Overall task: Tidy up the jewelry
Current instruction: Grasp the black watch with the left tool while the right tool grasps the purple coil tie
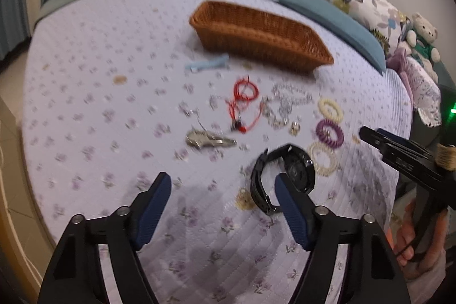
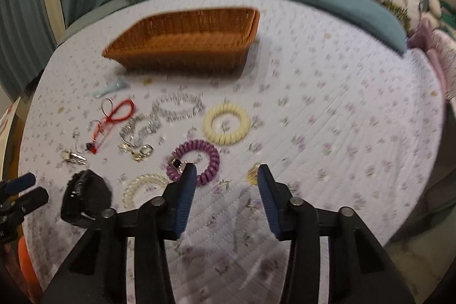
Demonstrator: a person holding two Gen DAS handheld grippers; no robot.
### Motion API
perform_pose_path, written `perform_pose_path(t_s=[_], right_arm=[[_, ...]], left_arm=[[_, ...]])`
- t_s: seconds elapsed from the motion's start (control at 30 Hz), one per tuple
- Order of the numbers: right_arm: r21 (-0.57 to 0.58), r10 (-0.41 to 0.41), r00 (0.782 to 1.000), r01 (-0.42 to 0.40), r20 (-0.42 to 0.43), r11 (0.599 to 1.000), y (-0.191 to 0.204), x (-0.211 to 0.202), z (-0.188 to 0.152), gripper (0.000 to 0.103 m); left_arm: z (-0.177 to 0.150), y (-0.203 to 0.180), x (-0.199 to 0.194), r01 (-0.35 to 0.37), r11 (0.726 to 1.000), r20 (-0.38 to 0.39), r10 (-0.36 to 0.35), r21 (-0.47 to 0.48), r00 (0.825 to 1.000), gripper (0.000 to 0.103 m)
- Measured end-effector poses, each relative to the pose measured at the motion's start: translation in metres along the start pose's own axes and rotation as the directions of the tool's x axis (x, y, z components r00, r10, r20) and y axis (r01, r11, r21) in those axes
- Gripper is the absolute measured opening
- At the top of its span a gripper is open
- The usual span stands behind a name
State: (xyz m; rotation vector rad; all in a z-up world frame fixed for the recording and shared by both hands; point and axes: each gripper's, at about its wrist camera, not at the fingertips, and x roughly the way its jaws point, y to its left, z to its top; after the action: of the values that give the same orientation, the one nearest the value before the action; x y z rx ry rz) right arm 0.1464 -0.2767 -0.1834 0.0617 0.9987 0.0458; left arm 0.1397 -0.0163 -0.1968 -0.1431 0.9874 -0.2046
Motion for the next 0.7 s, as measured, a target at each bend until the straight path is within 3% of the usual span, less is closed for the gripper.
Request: perform_pose_path(t_s=[0.13,0.27,0.37,0.57,0.63,0.7], right_arm=[[0.031,0.025,0.999,-0.024,-0.033,0.999,-0.005,0.017,0.003,0.048],[0.015,0.023,0.999,-0.023,-0.045,1.000,-0.002,0.029,0.009,0.046],[-0.006,0.006,0.998,-0.006,-0.066,1.000,0.002,0.039,0.014,0.039],[-0.075,-0.033,0.996,0.027,-0.084,0.997,0.015,0.051,0.019,0.025],[-0.102,-0.040,0.995,0.031,-0.087,0.994,0.020,0.053,0.019,0.015],[-0.121,-0.029,0.996,0.019,-0.085,0.992,0.023,0.052,0.018,0.015]], left_arm=[[-0.001,-0.004,0.015,0.009,1.000,-0.036,-0.009,0.000,0.999,0.062],[0.000,-0.008,0.026,0.018,1.000,-0.065,-0.018,-0.004,0.998,0.058],[0.001,-0.006,0.033,0.032,0.999,-0.081,-0.034,-0.018,0.996,0.056],[0.006,-0.012,0.043,0.049,0.999,-0.099,-0.050,-0.020,0.994,0.037],[0.007,-0.016,0.047,0.054,0.998,-0.106,-0.055,-0.018,0.993,0.026],[0.009,-0.021,0.052,0.069,0.998,-0.119,-0.070,-0.012,0.990,0.014]])
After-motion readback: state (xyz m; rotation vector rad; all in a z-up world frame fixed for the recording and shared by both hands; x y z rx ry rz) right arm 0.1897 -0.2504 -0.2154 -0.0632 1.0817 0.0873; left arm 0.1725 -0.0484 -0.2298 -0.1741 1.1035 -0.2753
